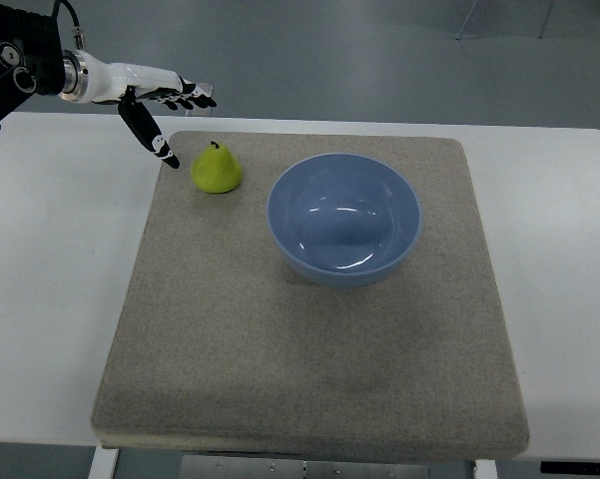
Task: Place pear in bowl with left hand
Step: 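Lower the left hand around the pear and close its fingers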
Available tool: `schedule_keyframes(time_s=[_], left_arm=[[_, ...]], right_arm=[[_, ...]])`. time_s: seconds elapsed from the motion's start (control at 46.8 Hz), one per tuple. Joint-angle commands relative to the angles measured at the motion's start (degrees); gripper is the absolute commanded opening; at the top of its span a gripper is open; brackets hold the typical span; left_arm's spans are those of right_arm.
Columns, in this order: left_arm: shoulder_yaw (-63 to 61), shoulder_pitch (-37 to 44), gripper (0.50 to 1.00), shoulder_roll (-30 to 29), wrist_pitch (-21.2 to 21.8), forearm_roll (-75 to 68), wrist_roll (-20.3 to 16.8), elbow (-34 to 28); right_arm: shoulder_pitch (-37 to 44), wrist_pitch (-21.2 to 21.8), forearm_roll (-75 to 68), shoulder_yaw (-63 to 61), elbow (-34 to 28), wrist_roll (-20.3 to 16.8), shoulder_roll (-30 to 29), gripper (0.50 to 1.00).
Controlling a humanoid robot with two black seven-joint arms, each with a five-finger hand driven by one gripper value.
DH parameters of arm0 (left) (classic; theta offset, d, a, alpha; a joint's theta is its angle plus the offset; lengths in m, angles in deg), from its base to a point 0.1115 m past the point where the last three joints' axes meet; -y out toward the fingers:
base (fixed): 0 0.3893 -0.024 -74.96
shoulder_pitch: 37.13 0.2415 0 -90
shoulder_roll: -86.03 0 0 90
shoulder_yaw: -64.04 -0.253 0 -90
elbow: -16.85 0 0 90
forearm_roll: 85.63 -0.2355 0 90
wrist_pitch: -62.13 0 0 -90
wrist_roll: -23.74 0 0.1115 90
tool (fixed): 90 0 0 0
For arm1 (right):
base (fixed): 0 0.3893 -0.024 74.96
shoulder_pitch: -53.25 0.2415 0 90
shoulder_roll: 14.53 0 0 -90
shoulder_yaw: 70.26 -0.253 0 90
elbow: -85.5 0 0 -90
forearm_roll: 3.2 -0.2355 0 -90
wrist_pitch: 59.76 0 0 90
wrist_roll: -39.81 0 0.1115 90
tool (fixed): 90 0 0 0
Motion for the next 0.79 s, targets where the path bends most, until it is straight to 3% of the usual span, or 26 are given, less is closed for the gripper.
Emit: schedule_keyframes(time_s=[0.0,0.171,0.278,0.769], left_arm=[[-0.2,0.8,0.984,1.8,0.6,-1.0,0.0,-0.4],[-3.8,2.1,0.986,4.8,10.2,-2.3,0.0,-0.6],[-6.5,2.2,0.988,5.6,13.3,-2.3,0.0,-0.7],[-8.2,2.6,0.984,7.7,14.2,-2.5,0.0,-4.2]], right_arm=[[0.0,0.0,0.0,0.0,0.0,0.0,0.0,0.924],[0.0,0.0,0.0,0.0,0.0,0.0,0.0,0.924],[0.0,0.0,0.0,0.0,0.0,0.0,0.0,0.926],[0.0,0.0,0.0,0.0,0.0,0.0,0.0,0.924]])
